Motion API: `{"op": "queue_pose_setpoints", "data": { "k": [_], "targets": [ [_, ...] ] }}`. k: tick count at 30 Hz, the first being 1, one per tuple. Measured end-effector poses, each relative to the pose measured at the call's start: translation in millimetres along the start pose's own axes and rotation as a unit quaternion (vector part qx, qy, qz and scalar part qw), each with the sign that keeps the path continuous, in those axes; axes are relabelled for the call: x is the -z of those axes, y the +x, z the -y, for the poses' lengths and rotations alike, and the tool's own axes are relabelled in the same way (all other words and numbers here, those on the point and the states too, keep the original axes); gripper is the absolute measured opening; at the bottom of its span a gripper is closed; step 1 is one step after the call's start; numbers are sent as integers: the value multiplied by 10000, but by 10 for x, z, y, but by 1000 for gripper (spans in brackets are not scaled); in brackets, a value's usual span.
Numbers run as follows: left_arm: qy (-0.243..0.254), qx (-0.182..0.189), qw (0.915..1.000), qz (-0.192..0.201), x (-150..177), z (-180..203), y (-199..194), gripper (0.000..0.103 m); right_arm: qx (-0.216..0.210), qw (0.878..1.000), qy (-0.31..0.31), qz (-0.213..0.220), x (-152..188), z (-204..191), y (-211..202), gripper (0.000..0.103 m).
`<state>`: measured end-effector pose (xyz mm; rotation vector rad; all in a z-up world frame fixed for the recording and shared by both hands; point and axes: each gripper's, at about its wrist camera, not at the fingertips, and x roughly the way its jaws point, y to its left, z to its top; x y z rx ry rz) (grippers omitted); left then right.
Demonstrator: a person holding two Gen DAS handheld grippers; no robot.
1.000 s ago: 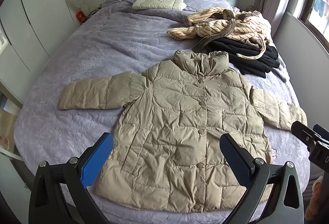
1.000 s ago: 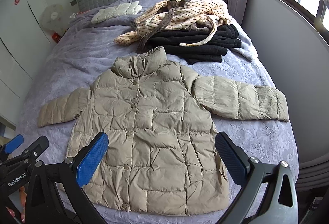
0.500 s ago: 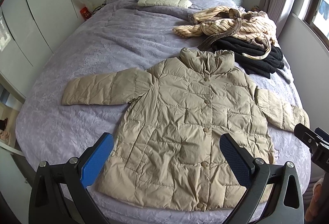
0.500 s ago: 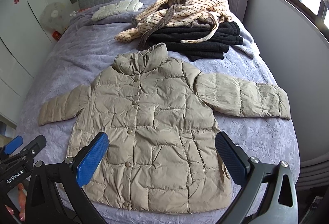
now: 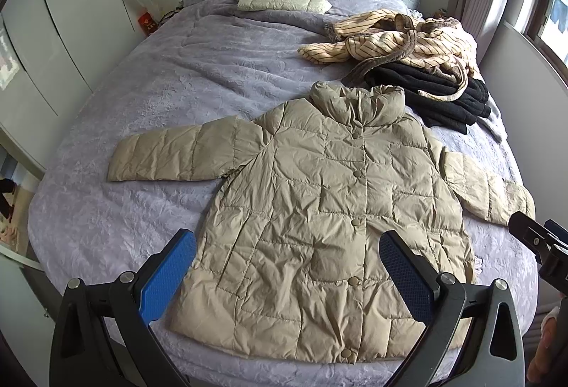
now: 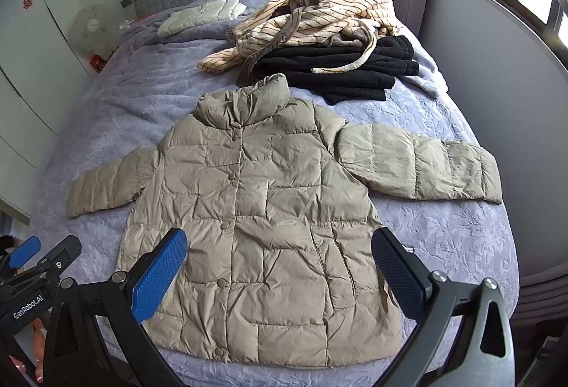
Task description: Fold large clothes
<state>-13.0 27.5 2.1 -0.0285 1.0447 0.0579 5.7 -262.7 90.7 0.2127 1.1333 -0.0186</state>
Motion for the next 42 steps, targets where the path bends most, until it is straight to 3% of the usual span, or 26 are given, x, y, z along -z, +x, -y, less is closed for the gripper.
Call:
{"op": "queue_pose_setpoints", "data": {
  "k": [42],
  "targets": [
    [10,-29,10000,-36,61,-24,2,103,5,10000,30,-17,19,5,8,103]
  ]
}}
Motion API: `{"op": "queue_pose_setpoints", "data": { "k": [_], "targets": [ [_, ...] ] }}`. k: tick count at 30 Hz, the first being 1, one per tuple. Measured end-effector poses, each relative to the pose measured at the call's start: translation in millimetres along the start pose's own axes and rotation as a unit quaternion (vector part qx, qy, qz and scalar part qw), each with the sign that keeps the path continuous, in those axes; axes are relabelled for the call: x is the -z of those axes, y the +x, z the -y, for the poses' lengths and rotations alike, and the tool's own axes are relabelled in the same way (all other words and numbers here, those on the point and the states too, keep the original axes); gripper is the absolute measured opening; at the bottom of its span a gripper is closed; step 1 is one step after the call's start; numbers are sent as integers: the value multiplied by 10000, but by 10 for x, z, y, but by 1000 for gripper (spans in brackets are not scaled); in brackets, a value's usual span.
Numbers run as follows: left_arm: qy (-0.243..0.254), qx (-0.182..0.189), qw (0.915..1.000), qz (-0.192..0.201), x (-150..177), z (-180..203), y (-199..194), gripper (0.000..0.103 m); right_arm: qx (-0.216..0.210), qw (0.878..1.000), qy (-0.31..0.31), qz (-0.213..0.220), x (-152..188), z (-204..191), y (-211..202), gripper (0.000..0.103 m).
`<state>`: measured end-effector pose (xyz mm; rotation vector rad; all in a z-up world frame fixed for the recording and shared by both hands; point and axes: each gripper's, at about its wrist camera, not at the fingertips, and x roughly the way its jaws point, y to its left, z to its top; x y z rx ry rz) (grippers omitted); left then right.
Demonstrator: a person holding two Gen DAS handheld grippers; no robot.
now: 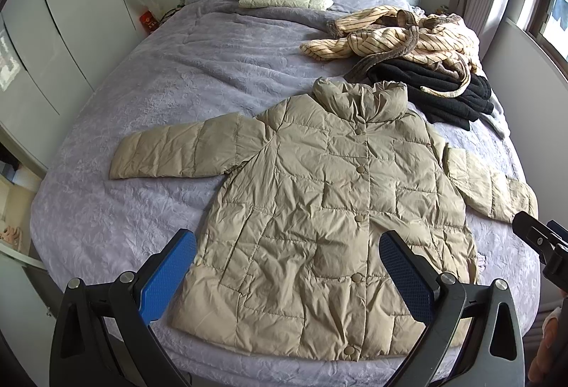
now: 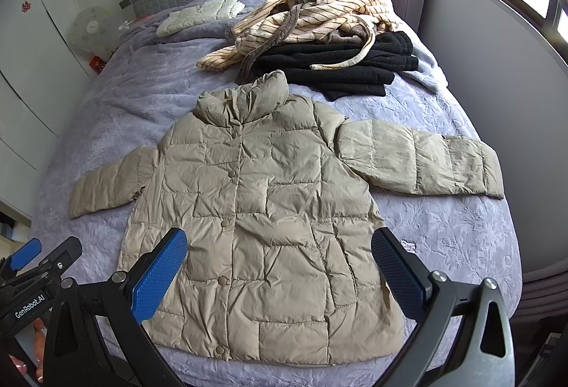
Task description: Fold large clothes
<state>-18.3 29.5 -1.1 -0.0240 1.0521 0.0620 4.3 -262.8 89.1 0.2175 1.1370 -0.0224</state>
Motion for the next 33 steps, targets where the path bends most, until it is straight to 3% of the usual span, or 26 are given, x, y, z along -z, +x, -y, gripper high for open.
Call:
{"op": "queue_pose_setpoints", "data": {
  "k": [11,16,22,28,33],
  "targets": [
    [-12,0,10000,-61,-3,-7,15,103,-21,9999,20,-99,119,-45,57,103],
    [-80,-51,9999,-91,137,-220,84,103,-29,9997,-36,-228,34,-104,104,103],
    [-277,61,9986,-452,61,-489,356,103,-83,9990,-256,-365,46,-414,213,103],
    [-705,413,9935,-791,-1,-1141,811,103,-319,9971,-231,-657,116,-878,537,103],
    [-1340,790,9838,-890,-78,-1972,1464,103,-571,9943,-254,-862,258,-1343,896,103]
  ]
}}
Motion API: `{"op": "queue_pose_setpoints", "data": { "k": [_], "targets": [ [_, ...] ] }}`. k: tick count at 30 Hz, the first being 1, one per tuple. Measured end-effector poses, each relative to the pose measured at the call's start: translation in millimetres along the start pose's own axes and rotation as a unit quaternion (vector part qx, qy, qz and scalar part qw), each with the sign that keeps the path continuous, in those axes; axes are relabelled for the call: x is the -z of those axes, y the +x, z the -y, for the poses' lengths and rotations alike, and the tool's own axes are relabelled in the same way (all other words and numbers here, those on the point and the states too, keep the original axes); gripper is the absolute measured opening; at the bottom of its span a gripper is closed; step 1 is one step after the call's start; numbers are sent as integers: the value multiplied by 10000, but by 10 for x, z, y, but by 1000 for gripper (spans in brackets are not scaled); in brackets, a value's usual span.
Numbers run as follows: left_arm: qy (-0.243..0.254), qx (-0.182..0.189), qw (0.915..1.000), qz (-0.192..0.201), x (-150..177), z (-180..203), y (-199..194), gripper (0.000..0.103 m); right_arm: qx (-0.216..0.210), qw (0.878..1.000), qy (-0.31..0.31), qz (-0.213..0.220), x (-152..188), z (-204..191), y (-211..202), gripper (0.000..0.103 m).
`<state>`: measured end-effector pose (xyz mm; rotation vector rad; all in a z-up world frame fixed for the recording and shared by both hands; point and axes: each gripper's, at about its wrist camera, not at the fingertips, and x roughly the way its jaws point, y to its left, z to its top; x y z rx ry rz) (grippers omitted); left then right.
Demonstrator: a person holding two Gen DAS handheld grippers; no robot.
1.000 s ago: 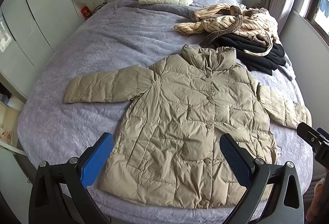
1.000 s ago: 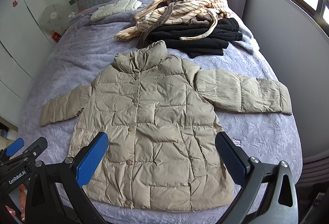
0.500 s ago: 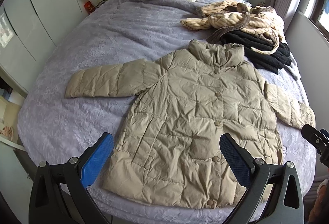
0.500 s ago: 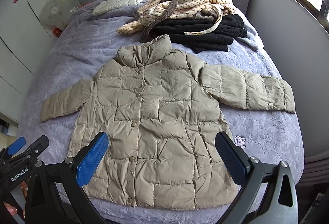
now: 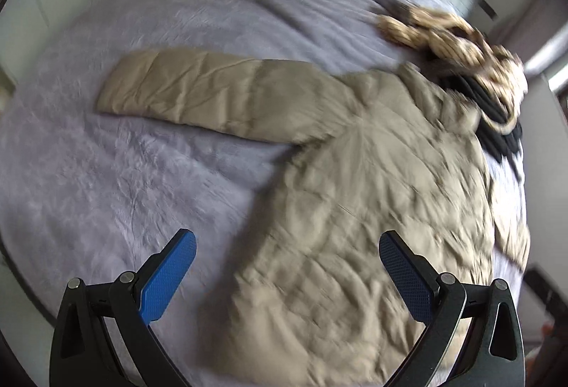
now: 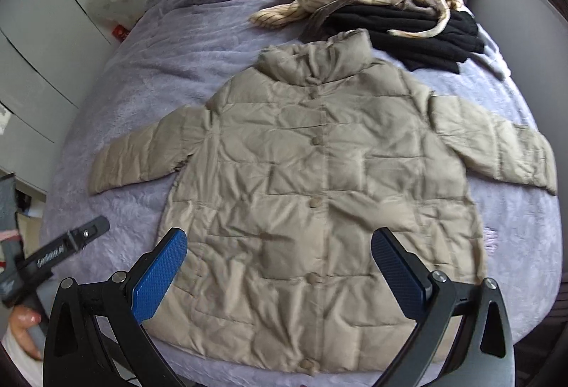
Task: Fold large clothes
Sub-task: 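Grasp the jacket side and sleeve with both tools and fold it over the body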
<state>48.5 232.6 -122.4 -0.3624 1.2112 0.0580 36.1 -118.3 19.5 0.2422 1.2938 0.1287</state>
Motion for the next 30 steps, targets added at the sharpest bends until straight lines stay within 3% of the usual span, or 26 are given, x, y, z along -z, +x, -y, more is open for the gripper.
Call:
{"op": "queue_pose_setpoints", "data": {
  "k": [3,7,11,15,19,21,22,23,28,29,30],
  "targets": [
    [-390,113,9991,110,-268,-534,370,103,105,9984,-182,-534,55,-338,375,103],
    [-981,398,9942,197,-611,-1152,945,103,4,9964,-205,-820,175,-587,736,103],
    [-1808,819,9800,144,-874,-1669,1510,103,-3,9951,-255,-954,236,-734,1091,103],
    [-2175,1029,9702,303,-1092,-1882,1753,103,-57,9956,-342,-872,193,-838,1311,103],
    [-2203,838,9687,785,-1334,-1935,1723,101,-144,9970,-438,-619,-18,-975,1519,103],
    [-2195,634,9689,952,-1439,-1942,1692,63,-185,9974,-506,-474,-134,-1069,1595,103],
    [-2121,611,9714,879,-1497,-1937,1721,20,-240,9976,-559,-331,-249,-1144,1644,103],
    [-2024,858,9725,769,-1561,-1948,1764,5,-272,9976,-585,-255,-304,-1172,1673,103],
    [-1622,982,9747,1181,-1688,-1849,1411,5,-462,9976,-474,211,-725,-1342,1915,102],
    [-1491,1027,9749,1299,-1709,-1810,1286,5,-562,9972,-404,277,-777,-1352,1962,94],
    [-1342,1061,9748,1431,-1737,-1753,1156,5,-659,9967,-331,331,-828,-1363,2026,63]
  ]
}}
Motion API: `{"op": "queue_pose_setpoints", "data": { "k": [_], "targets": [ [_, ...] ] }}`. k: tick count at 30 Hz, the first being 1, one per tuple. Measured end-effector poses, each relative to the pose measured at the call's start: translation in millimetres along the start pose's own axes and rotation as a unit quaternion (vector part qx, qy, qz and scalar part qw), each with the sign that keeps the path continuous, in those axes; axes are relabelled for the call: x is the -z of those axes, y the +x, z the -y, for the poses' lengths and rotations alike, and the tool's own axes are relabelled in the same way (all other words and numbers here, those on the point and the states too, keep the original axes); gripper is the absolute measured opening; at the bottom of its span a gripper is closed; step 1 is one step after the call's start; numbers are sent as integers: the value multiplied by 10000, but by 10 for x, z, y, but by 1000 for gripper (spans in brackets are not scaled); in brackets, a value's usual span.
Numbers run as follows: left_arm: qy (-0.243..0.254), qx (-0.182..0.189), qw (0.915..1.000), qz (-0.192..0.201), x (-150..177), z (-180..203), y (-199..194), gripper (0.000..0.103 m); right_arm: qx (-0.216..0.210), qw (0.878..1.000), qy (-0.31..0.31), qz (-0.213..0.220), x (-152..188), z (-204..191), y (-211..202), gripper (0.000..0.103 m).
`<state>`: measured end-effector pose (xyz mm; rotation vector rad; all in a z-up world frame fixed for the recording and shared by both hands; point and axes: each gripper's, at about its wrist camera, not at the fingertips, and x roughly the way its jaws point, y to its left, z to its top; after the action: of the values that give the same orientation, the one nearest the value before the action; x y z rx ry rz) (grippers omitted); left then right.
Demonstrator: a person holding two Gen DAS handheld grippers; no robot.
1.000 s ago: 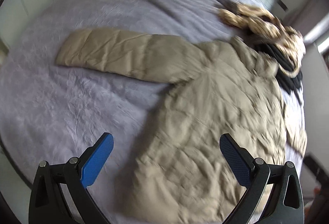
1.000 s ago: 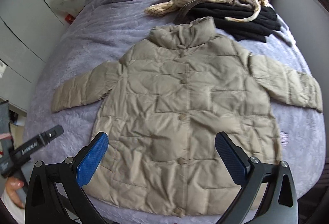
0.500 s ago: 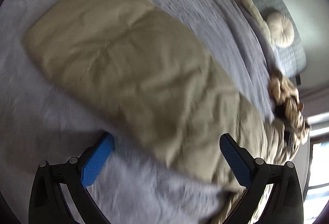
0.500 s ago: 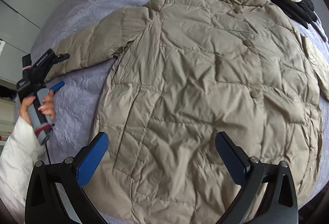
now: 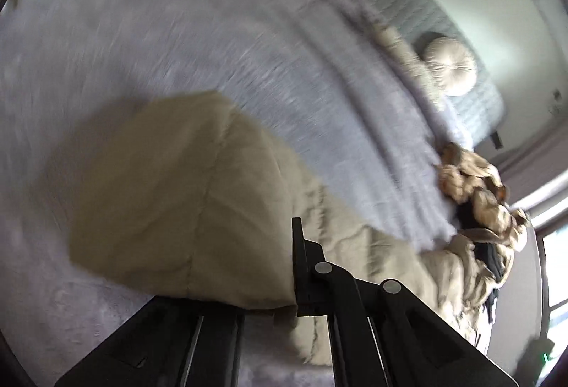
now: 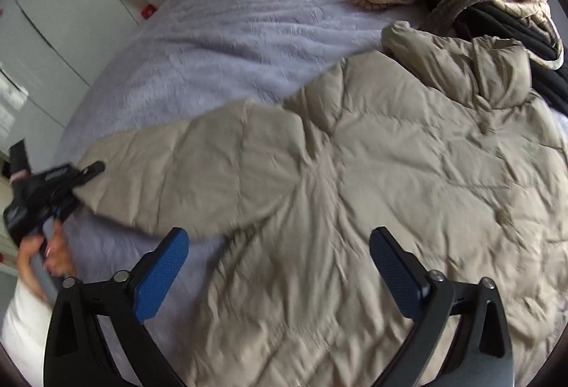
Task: Fold large clothes
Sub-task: 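Grasp the jacket side and sleeve with both tools and fold it over the body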
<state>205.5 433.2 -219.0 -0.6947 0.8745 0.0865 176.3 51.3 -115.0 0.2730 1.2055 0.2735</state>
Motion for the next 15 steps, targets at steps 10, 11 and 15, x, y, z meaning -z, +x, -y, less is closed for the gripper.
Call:
{"op": "queue_pose_setpoints", "data": {
  "k": [10,11,15],
  "targets": [
    [1387,734,9870,355,74,1157,-620,5,-732,9926,371,-895,-61,-57,1134,14],
    [1563,791,9839,362,156,1344,-625,5,-782,9917,404,-935,-70,-36,1153,13],
    [2340,1033,9661,346,546,2122,-648,5,-1287,9844,691,-980,-119,178,924,13]
  ]
}}
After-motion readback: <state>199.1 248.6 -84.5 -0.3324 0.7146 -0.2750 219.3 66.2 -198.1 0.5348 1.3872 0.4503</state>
